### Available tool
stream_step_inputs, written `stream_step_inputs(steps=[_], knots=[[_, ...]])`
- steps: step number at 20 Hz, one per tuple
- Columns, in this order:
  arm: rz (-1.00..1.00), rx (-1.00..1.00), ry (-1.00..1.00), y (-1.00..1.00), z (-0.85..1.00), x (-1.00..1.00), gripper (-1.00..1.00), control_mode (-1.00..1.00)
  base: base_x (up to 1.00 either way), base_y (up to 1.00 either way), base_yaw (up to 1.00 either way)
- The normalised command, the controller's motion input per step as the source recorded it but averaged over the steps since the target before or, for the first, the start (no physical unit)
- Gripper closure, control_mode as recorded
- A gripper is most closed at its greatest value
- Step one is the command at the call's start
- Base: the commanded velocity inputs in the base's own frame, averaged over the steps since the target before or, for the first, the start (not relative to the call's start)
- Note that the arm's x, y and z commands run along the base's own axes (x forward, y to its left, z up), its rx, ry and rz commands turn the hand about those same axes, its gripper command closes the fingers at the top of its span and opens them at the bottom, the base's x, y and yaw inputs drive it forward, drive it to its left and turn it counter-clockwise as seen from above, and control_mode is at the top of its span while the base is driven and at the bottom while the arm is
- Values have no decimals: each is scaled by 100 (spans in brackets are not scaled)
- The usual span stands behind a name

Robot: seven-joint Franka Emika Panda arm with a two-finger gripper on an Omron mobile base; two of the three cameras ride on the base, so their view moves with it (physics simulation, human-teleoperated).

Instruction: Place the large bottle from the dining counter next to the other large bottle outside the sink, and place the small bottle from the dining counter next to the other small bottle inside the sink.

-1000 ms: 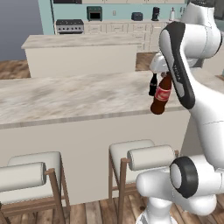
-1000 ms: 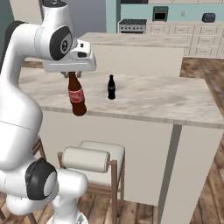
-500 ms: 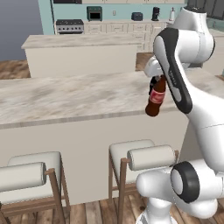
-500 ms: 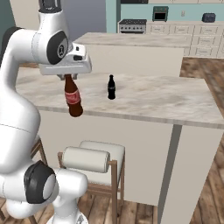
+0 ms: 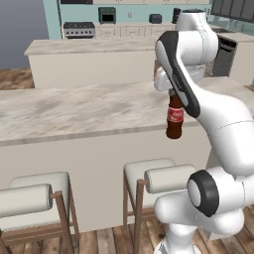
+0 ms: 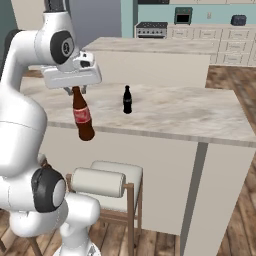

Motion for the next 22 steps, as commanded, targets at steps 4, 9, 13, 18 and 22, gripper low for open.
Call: stream_step_inputs(steps=[4, 9, 13, 18, 22], knots=[[0, -1, 5, 5, 0, 0, 100, -100, 0, 0, 0], [0, 0, 0, 0, 0, 0, 100, -100, 0, 0, 0], [0, 0, 0, 0, 0, 0, 100, 100, -1, 0, 0], [0, 0, 0, 0, 0, 0, 100, 100, -79, -9, 0], [0, 0, 0, 0, 0, 0, 100, 100, -98, -23, -1]])
